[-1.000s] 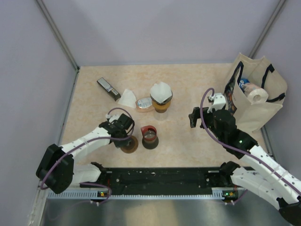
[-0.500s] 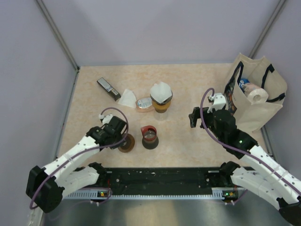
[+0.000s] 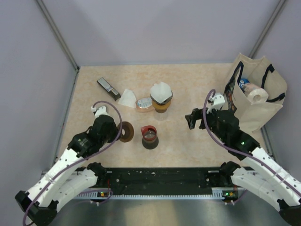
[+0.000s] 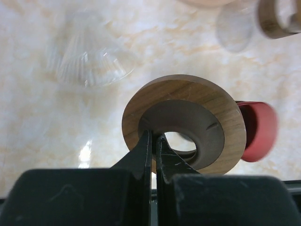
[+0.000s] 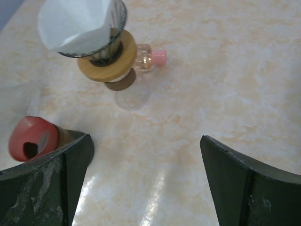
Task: Place the coffee filter in the dripper
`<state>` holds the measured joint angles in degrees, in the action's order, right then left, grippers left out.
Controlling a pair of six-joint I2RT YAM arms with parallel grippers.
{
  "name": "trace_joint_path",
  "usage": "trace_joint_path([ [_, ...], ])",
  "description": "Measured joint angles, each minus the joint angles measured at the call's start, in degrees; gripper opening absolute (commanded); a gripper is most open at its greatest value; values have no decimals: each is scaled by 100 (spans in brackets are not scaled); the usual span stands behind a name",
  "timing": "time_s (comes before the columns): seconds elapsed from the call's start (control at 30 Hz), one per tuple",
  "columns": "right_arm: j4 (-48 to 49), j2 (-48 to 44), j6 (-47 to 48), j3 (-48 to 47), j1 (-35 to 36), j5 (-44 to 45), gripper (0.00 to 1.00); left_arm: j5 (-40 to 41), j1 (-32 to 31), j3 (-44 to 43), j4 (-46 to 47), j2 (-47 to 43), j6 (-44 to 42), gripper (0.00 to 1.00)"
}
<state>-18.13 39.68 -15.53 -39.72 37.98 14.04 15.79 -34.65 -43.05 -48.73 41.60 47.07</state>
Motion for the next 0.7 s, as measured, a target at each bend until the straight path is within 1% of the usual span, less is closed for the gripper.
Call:
trace_joint_path([
  [0.1,271,-116,55,0,-2,-566,97,-192,0,-144,470,-111,-415,0],
  [0.2,621,-177,146,0,-2,-1388,97,-588,0,-190,1139,-186,-850,0],
  [0.33,1115,-118,245,-2,-2,-2634,97,-1381,0,-201,2168,-188,-1475,0],
  [0.47,1685,214,199,-42,-2,-3923,96,-2284,0,-382,2983,151,-2293,0],
  [0.57,1751,531,201,-160,-2,-4444,96,-3005,0,-551,3453,560,-2793,0],
  [0.63,1722,691,260,-254,-2,-4712,96,-3386,0,-728,3510,796,-3062,0],
  [0.7,1707,767,302,-339,-2,-4826,95,-3600,-2,-940,3504,994,-3362,0],
])
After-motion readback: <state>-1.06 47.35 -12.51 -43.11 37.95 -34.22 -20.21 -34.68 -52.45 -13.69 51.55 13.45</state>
